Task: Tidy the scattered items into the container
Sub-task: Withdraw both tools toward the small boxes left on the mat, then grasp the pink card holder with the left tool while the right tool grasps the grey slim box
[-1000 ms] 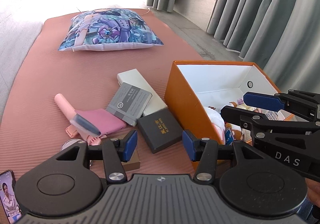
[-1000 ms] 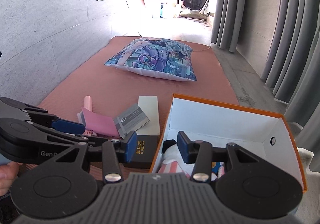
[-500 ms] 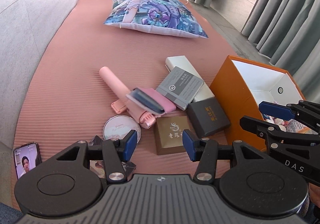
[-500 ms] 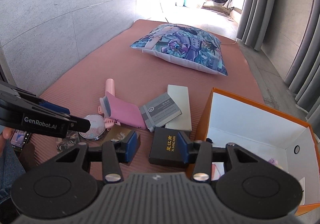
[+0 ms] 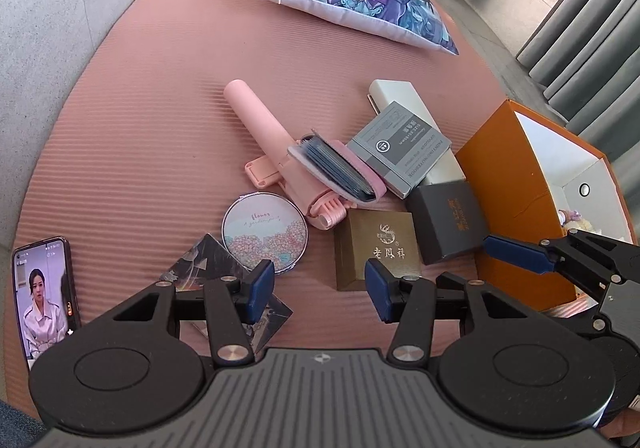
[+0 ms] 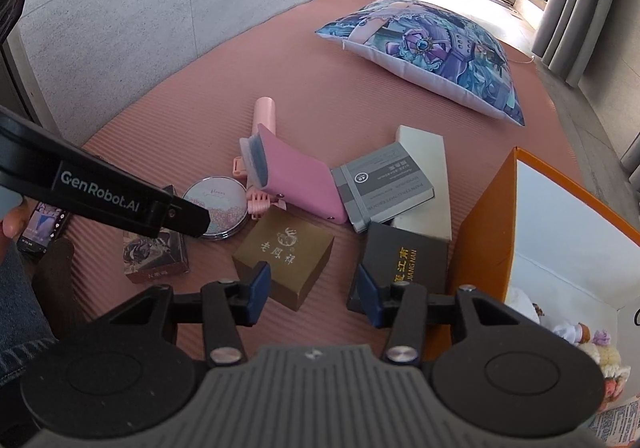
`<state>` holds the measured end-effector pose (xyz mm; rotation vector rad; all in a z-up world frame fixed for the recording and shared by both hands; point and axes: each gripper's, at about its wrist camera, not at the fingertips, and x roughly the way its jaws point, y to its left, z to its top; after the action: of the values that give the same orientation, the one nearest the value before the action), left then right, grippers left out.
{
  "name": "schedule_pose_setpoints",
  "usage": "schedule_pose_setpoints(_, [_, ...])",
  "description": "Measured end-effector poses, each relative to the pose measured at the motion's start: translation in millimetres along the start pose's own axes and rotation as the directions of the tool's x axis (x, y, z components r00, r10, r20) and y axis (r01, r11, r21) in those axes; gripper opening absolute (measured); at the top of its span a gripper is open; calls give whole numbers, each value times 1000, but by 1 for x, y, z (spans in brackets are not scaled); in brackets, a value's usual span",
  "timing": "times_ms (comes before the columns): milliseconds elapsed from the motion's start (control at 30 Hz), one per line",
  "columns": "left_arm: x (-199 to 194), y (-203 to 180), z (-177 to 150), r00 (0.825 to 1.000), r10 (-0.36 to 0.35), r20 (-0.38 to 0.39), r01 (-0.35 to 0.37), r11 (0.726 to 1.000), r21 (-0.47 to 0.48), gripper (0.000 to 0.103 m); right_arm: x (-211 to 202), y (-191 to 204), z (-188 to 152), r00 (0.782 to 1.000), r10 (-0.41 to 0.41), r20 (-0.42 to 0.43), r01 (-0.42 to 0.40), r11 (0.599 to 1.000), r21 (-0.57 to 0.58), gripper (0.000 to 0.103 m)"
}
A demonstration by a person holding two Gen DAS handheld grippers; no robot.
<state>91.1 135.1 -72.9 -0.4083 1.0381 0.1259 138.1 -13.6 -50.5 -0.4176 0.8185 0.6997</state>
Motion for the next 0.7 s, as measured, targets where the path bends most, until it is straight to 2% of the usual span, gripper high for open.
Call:
schedule_pose_setpoints(300, [15,-10,10,999,46,-6,-46,999,14,58,24,-6,13,995,-92,-38,90,994,-63,52])
schedule_pose_setpoints(533, [-2,-13,32,996,19,92,-17,1000,-23,60,30,-18,32,992,-119,-37,113,984,-137,52])
schedule_pose_setpoints(600, [-4,-13,39,995,8,101,-2,999,-53,67,30,-20,37,993,-117,-33,111,983,-146,52])
schedule_pose_setpoints(700, [-1,-7,49,996,0,91,12,991,-134,67,28,-22,42,994,-108,-27,103,982,-158,52])
